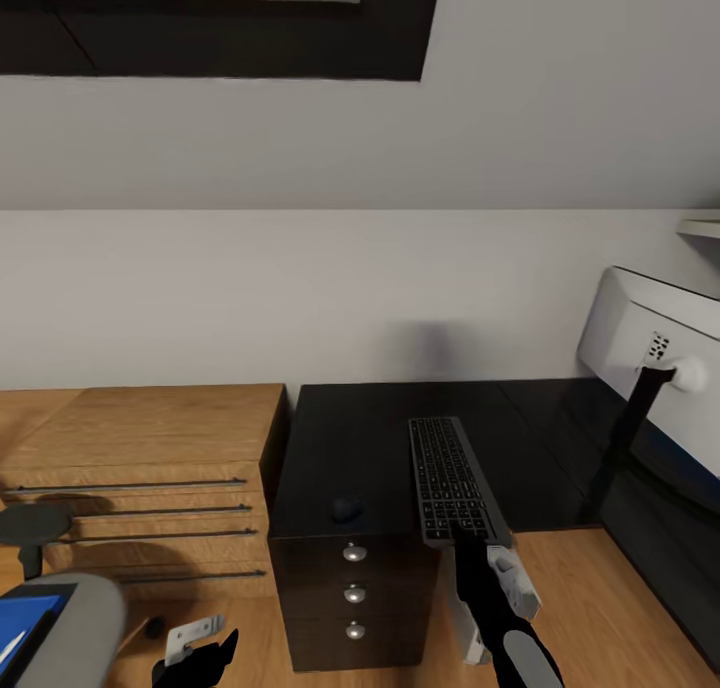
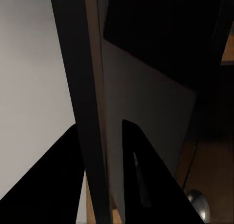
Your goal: In the bedroom, organize the workspace by keeping the computer under the desk, ensuring the monitor is on the desk, placing the keyboard on the desk next to the monitor, placing the mouse on the desk next to the keyboard, moving the folder from the swivel chair onto the desk next to the mouse, stacking the notebook on top of the folder with the pen on top of the notebook, and positioning the swivel chair next to the desk.
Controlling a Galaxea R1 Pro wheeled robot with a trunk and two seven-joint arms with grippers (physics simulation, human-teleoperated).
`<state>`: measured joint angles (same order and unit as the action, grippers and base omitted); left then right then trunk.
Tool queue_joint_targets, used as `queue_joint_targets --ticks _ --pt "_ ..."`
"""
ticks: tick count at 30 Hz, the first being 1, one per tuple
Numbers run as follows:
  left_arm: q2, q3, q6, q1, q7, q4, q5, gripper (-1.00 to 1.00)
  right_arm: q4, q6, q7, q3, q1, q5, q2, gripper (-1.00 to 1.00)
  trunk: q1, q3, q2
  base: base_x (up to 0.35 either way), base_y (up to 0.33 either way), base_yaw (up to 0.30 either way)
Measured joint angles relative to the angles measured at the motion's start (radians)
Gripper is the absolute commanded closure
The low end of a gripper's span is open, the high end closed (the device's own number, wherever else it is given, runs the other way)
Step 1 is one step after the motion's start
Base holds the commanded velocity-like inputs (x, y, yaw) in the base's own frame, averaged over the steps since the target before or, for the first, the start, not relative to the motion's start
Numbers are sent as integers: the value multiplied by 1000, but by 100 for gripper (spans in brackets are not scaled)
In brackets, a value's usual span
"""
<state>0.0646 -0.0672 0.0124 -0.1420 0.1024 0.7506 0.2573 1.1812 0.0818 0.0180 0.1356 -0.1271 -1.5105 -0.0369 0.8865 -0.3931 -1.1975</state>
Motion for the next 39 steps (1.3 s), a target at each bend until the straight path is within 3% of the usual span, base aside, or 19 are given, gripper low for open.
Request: queue_joint_targets --ticks 5,27,34,39 --pt "-1 0 0 0 0 0 1 -100 0 1 -1 29 0 0 0 100 0 0 0 52 31 0" --pt "-2 -3 -1 0 -1 46 6 -100 37 -9 -49 40 0 -1 -7 100 0 0 0 2 1 0" --pt "0 -3 -2 0 -1 21 4 -100 31 -12 -42 106 0 -2 -2 100 0 0 0 0 0 0" --pt "0 -3 -3 0 -1 10 3 -100 29 -11 -41 116 0 -3 -1 100 1 0 0 -41 54 0"
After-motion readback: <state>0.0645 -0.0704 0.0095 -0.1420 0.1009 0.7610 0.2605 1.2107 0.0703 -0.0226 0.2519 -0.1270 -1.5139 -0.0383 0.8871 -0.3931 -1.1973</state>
